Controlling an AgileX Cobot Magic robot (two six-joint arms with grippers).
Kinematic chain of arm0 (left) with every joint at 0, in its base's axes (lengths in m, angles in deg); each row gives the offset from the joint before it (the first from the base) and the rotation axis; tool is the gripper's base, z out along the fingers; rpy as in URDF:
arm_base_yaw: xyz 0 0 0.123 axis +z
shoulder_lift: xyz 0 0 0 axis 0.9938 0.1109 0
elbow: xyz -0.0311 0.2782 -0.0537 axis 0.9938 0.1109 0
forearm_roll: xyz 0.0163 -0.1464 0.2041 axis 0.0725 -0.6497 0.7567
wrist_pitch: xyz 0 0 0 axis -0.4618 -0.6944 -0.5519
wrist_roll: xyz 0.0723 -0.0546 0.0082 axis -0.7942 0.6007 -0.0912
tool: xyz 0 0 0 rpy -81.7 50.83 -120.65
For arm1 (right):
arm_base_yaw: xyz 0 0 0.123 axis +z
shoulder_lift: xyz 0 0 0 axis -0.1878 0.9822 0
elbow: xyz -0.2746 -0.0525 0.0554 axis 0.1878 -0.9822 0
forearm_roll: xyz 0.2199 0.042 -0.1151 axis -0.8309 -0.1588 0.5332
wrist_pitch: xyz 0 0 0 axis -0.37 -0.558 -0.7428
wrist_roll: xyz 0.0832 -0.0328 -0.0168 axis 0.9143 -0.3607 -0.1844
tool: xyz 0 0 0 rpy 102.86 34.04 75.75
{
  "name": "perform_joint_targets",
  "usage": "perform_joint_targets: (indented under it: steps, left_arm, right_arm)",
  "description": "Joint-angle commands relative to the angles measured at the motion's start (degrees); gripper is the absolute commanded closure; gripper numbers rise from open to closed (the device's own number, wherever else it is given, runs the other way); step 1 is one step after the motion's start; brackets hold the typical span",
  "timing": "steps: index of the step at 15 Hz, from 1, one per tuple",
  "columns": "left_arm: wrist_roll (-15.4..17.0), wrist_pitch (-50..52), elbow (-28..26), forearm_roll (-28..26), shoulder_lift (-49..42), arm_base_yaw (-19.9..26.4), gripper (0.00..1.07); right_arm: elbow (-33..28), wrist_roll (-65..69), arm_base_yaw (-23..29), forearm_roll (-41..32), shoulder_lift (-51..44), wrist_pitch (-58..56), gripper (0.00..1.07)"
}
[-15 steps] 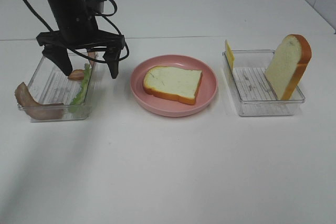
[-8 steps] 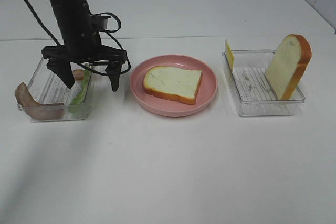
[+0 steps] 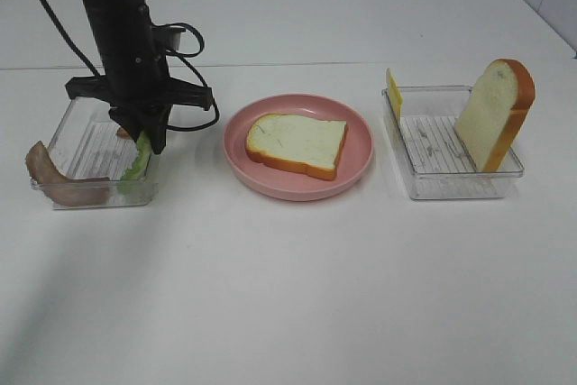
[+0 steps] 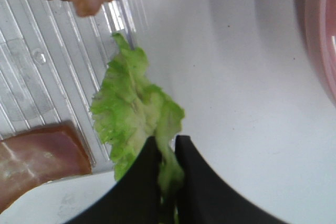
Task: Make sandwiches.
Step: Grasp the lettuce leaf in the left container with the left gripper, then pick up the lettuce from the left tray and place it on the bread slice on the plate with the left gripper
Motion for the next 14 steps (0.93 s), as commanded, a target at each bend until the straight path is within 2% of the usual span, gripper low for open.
perform_joint_targets:
  steps: [1,9,14]
  left_arm:
    - [0.3,-5.2,0.3,-1.1,-0.2,-0.3,1.07]
    - [2.5,-5.2,0.2,0.9,-7.6,-0.3,1.07]
    - [2.6,-4.9,-0.7,-2.8,-12.8,-0.3,1.07]
  right_arm:
    - [0.0,-0.6,-0.2,-0.1,-1.7,0.1,0.18]
    - [0.0,-0.6,-0.2,-0.1,-1.7,0.1,0.18]
    - [0.0,-0.6,-0.2,-0.1,-1.7,0.1,0.18]
